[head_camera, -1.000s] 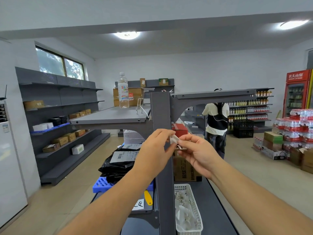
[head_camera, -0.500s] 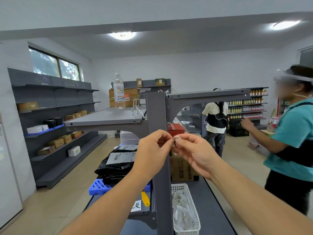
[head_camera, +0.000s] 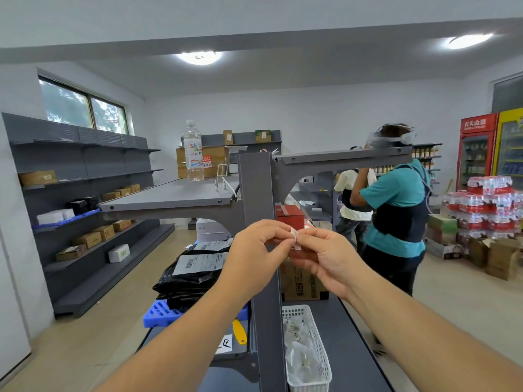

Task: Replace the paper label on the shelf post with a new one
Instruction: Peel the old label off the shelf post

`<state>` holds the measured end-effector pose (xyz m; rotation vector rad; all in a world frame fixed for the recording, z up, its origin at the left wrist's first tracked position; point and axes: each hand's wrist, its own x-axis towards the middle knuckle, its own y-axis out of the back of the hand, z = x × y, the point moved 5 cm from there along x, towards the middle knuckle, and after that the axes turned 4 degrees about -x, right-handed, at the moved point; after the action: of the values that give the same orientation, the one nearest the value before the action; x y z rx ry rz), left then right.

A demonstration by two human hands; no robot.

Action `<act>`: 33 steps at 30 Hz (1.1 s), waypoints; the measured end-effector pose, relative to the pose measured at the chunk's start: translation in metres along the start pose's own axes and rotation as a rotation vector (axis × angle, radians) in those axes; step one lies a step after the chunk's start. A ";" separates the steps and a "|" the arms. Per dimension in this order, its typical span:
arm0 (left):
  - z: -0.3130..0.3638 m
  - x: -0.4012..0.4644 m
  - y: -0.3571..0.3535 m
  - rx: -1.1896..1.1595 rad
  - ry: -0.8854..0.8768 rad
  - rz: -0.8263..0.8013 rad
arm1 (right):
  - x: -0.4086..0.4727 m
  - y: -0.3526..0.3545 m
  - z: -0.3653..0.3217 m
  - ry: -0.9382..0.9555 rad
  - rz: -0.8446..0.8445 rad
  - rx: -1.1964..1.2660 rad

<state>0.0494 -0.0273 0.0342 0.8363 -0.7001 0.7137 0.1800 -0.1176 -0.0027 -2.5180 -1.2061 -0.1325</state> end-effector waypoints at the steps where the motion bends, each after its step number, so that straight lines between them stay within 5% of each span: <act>1: -0.001 0.001 0.000 0.017 0.002 -0.006 | 0.001 0.001 0.003 -0.020 -0.005 -0.029; 10: -0.003 -0.004 -0.007 0.117 -0.005 -0.009 | -0.001 0.005 0.012 -0.165 -0.150 0.126; 22: -0.003 -0.008 -0.022 0.224 0.041 -0.001 | 0.007 0.016 0.013 -0.119 -0.092 -0.089; 27: -0.008 -0.011 -0.020 0.043 0.093 -0.056 | 0.014 0.029 0.016 -0.030 -0.023 -0.138; 33: -0.009 -0.023 -0.015 0.022 0.124 0.036 | 0.023 0.050 0.018 0.096 0.080 -0.482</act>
<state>0.0502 -0.0330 0.0064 0.7942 -0.5976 0.8002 0.2321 -0.1231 -0.0271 -2.9191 -1.1389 -0.5810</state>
